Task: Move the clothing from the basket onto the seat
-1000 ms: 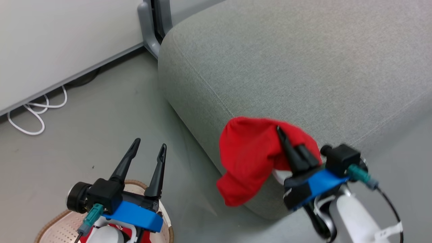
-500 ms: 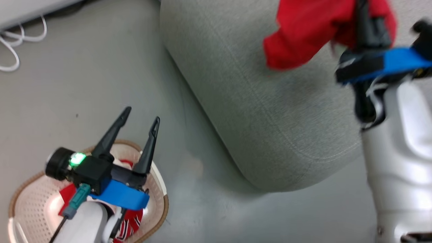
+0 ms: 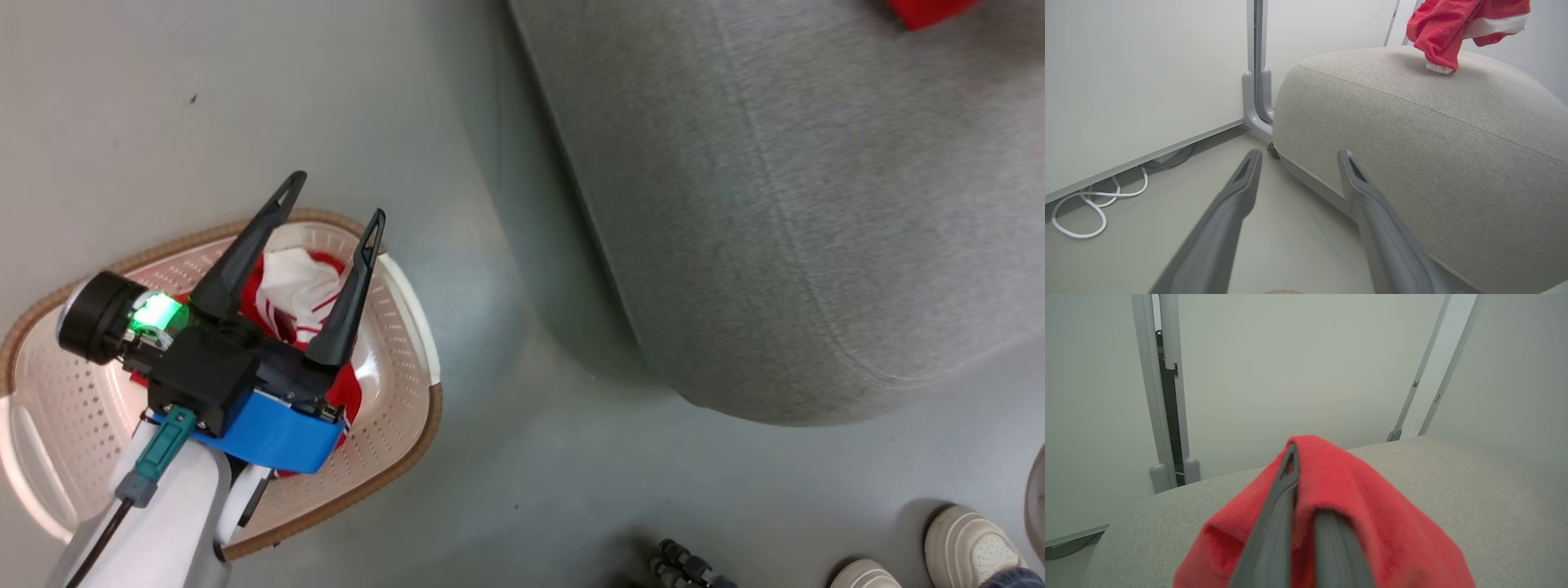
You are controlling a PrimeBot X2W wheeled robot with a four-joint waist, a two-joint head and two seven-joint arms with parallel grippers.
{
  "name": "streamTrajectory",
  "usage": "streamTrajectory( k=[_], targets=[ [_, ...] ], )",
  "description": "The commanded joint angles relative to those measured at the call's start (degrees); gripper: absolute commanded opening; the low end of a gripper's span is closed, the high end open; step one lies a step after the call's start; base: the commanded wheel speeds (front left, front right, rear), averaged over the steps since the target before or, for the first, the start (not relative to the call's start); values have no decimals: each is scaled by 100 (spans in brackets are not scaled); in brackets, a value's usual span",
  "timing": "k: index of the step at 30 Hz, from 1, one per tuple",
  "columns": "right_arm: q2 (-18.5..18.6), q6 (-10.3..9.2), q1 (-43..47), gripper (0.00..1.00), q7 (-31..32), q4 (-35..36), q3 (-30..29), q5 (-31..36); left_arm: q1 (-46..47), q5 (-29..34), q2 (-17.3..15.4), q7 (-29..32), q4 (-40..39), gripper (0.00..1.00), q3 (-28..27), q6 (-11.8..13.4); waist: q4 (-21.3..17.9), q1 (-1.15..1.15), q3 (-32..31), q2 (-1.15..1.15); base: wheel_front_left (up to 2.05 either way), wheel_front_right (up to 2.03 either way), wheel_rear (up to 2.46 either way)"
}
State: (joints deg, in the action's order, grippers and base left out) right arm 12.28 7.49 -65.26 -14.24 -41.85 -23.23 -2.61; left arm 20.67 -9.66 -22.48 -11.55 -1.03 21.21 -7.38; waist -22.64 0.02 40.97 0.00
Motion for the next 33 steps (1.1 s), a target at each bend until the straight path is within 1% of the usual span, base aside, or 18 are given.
streamTrajectory(
  k=[1,5,6,8,9,10,11,12,16,24,27,33],
  targets=[
    [75,1,-159,0,-50,-105,-121,84,128,22,-48,29,-87,100,-10,11,193,-2,226,0,0,0,0],
    [70,1,-230,0,-71,-300,-314,222,143,36,-116,80,-192,100,-35,32,211,-2,324,0,0,0,0],
    [34,1,-264,0,-76,-464,-440,267,162,40,-145,105,-251,100,-40,35,216,-2,367,0,0,0,0],
    [30,2,-264,0,-84,-542,-485,300,165,39,-153,115,-275,100,-39,41,220,-2,382,0,0,0,0],
    [26,1,-263,0,-89,-727,-590,345,173,36,-159,129,-304,100,-27,58,229,-2,410,0,0,0,0],
    [9,1,-255,25,-92,-804,-636,376,177,28,-163,135,-313,100,-23,64,230,-2,418,0,0,0,0],
    [9,1,-255,25,-92,-804,-636,376,177,28,-163,135,-313,100,-23,64,230,-2,418,0,0,0,0],
    [-30,1,-236,100,-95,-941,-692,448,184,15,-166,135,-320,100,-14,76,230,-2,422,0,0,0,0],
    [-56,1,-227,100,-101,-1013,-759,494,198,-5,-169,141,-318,100,1,91,230,-2,417,0,0,0,0],
    [-142,1,-121,100,-104,-924,-755,627,232,-33,-149,81,-240,100,43,108,227,-2,374,0,0,0,0],
    [-148,1,30,100,-104,-889,-713,708,254,-80,-47,-23,-110,100,88,116,288,-2,236,0,0,0,0],
    [-75,1,640,100,-100,-776,-623,742,203,-254,316,-284,398,100,173,128,581,-2,-404,0,0,0,0]
  ],
)
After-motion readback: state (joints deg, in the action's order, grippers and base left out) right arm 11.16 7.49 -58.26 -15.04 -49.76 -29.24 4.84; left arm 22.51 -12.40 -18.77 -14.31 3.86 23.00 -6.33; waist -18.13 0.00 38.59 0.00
